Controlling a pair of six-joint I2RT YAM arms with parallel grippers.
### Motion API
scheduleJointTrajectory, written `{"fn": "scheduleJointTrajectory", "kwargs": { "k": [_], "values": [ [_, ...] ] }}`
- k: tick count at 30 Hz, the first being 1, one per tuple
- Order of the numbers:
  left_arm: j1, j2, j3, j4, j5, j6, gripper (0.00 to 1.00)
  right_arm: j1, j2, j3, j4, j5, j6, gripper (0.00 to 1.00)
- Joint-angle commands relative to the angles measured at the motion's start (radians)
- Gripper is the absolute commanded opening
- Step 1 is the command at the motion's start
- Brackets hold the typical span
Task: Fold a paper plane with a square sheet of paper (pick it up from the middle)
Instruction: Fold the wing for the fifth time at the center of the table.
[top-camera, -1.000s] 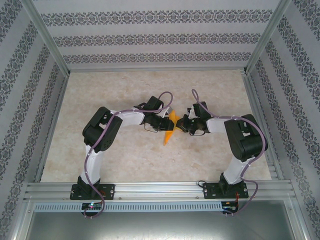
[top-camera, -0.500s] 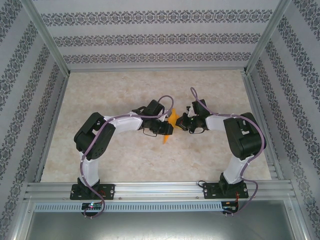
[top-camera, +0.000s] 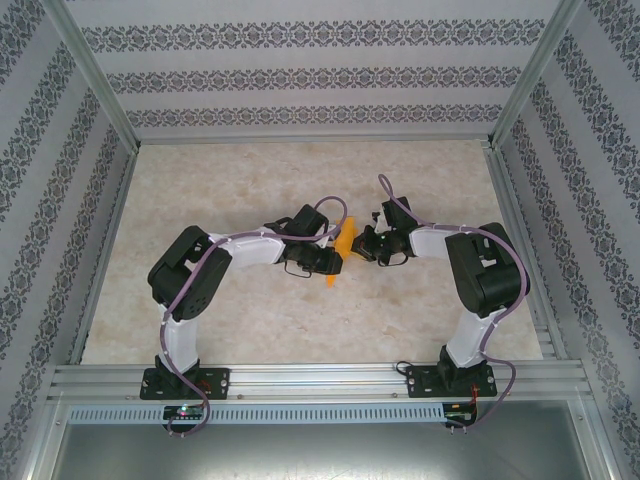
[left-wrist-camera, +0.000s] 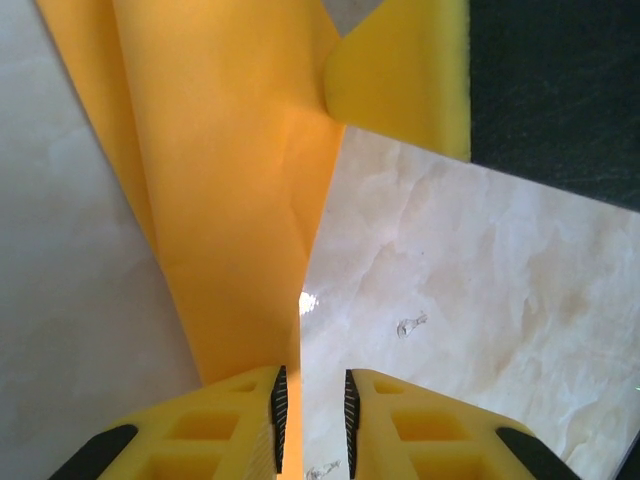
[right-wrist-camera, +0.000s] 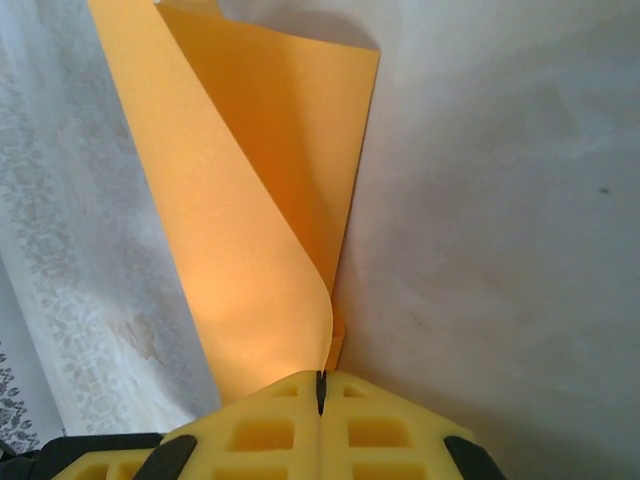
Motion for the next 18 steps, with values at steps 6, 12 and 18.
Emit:
{"fn": "scheduleJointTrajectory", "kwargs": {
  "k": [6,12,18],
  "values": [
    [-0.063,-0.107,-0.015,-0.117,-0.171,0.052,0.27,0.004,0.006,0.031,-0.045,0.043,-0.040,0.00],
    [-0.096,-0.091,-0.020,-0.163,-0.256,0.044,0.29,0.005,0.004,0.034,-0.050,0.046,-0.040,0.00],
    [-0.111,-0.055,-0.019,-0.131,-0.230,0.032,0.29,0.007,0.001,0.039,-0.056,0.043,-0.044,0.00]
  ]
}}
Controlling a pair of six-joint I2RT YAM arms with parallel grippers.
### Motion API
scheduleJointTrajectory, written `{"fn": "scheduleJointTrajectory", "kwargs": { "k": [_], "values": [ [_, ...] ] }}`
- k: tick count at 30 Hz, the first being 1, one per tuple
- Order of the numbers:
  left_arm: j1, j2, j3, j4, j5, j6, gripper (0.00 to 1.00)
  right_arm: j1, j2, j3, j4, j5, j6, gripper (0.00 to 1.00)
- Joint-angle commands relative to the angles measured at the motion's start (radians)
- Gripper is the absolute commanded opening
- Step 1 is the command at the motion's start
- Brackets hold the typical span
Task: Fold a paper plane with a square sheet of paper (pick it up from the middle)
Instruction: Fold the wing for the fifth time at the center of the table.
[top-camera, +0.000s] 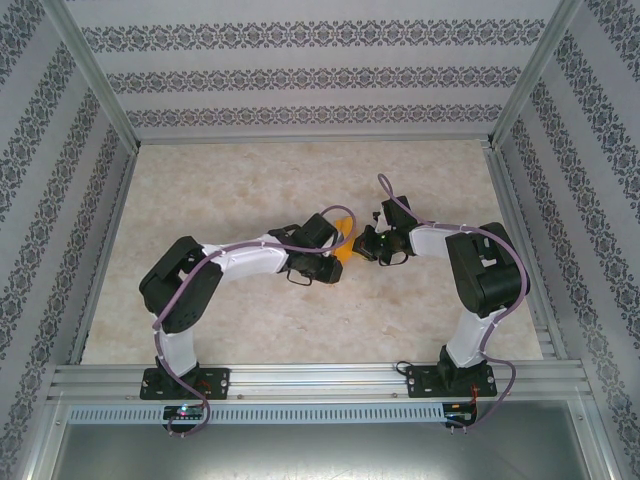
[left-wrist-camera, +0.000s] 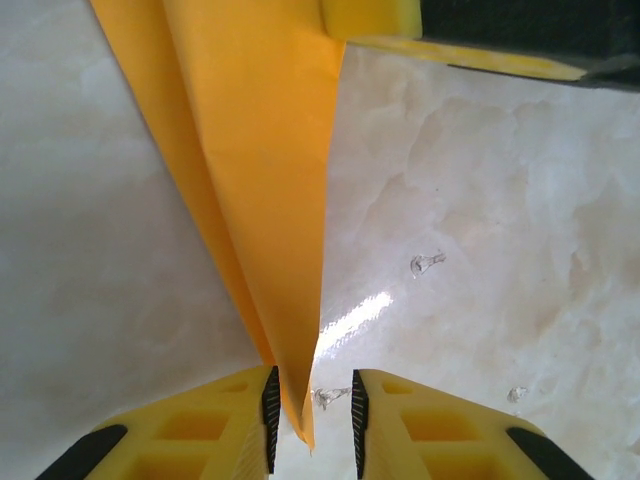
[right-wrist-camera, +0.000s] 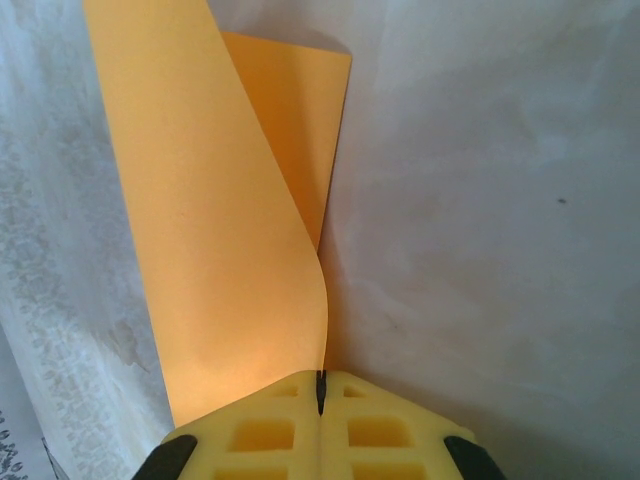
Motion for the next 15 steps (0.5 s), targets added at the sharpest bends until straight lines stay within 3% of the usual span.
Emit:
{"fn": "scheduleJointTrajectory", "kwargs": {
  "k": [1,15],
  "values": [
    [-0.014,0.032,-0.010,-0.013,-0.010,0.005,0.28,0.006,0.000,0.025,-0.019,0.015,-0.021,0.00],
    [-0.028,0.085,0.022,-0.099,-0.113,0.058,0.16,0.013,0.001,0.048,-0.018,0.008,-0.028,0.00]
  ]
}}
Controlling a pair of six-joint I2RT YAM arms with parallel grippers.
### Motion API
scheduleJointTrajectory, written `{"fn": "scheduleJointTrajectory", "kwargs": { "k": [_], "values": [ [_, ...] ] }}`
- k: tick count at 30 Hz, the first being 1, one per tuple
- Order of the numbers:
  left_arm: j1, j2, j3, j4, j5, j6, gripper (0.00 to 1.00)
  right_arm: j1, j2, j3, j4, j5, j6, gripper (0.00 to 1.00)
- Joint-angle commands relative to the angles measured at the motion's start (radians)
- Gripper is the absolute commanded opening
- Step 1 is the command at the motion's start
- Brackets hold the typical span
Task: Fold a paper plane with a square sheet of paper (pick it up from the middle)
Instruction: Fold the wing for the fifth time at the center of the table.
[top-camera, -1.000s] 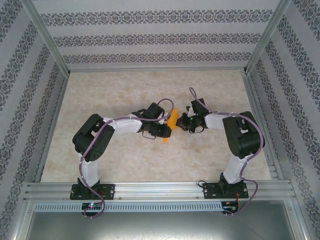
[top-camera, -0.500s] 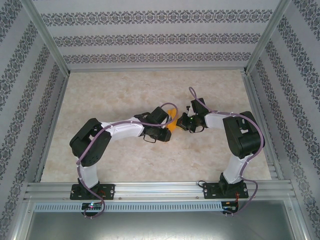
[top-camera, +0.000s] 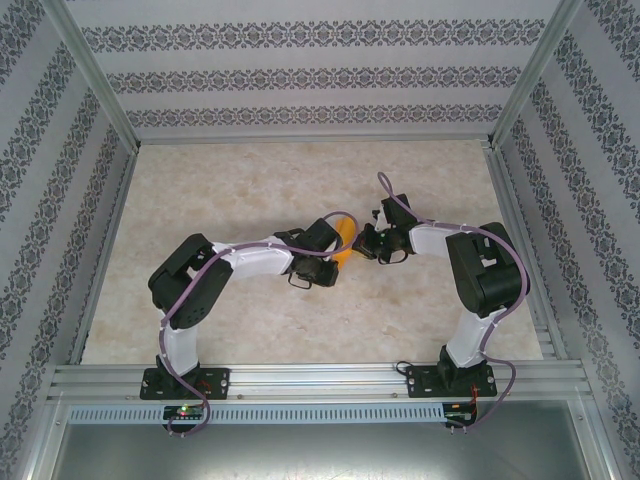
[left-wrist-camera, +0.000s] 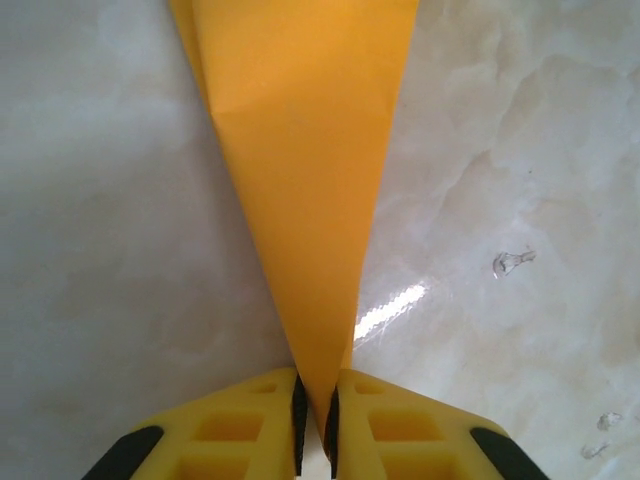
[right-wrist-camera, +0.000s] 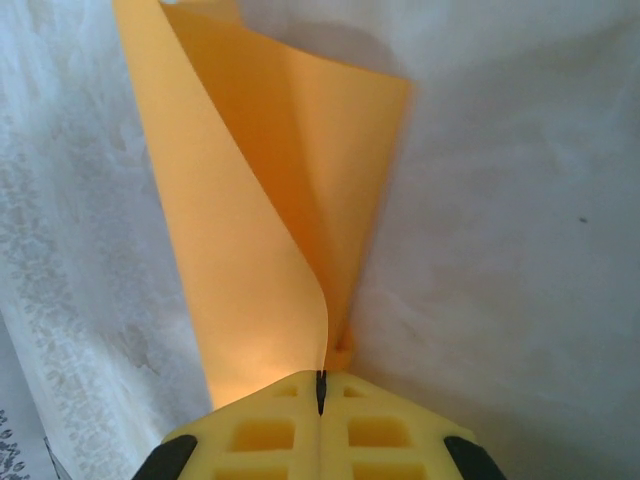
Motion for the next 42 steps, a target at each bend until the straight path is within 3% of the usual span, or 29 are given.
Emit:
{"fn": "scheduleJointTrajectory", "kwargs": {
  "k": [1,13,42],
  "values": [
    [-0.019,0.031,0.018,-0.093,-0.063,0.054,0.15,0.013,0.001,0.030,-0.008,0.008,-0.025,0.00],
    [-0.024,0.039,0.052,-0.184,-0.161,0.158,0.15,0.027,0.033,0.078,-0.057,0.038,-0.061,0.00],
    [-0.024,0.014,0.015,-0.136,-0.146,0.268,0.25,0.028,0.105,0.143,-0.204,0.179,-0.138,0.00]
  ]
}}
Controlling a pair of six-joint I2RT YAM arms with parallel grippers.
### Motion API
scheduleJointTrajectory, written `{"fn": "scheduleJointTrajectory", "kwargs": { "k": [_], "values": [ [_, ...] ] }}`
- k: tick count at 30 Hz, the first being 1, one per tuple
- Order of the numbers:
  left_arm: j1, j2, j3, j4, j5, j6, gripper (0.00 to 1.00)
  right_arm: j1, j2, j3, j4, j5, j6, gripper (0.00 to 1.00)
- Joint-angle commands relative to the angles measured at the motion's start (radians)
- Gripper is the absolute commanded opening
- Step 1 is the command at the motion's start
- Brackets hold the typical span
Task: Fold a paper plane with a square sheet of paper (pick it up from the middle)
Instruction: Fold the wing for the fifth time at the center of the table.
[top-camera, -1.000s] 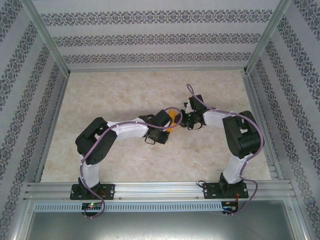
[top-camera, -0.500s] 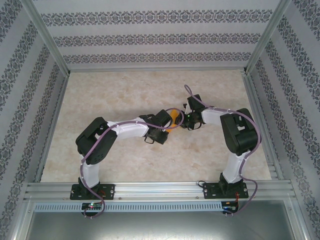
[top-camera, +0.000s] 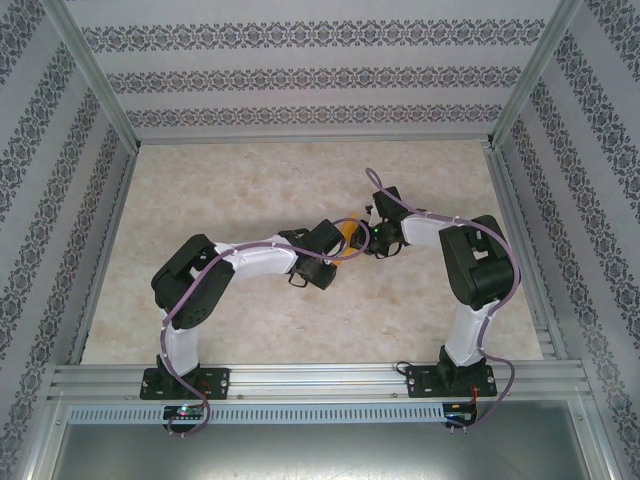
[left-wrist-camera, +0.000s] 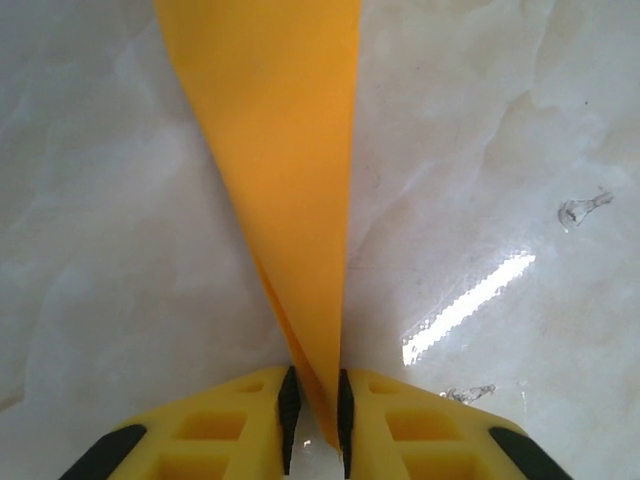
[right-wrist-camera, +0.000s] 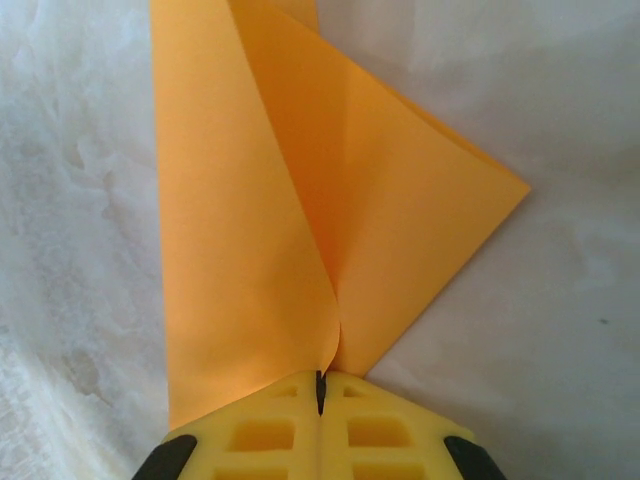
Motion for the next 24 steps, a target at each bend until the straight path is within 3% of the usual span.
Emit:
{"fn": "scheduleJointTrajectory", "kwargs": {
  "k": [1,16,24],
  "values": [
    [-0.006,-0.006,-0.028,-0.040,-0.012,0.018,0.26,0.002,0.039,0.013,-0.060,0.082,-0.033,0.00],
    [0.081,-0.114,-0.016,0.044,0.163,-0.083,0.34,0.008,0.058,0.019,-0.099,0.118,-0.053,0.00],
    [0.164,-0.040,-0.003,0.210,0.346,-0.218,0.29,0.014,0.055,0.012,-0.099,0.114,-0.054,0.00]
  ]
}}
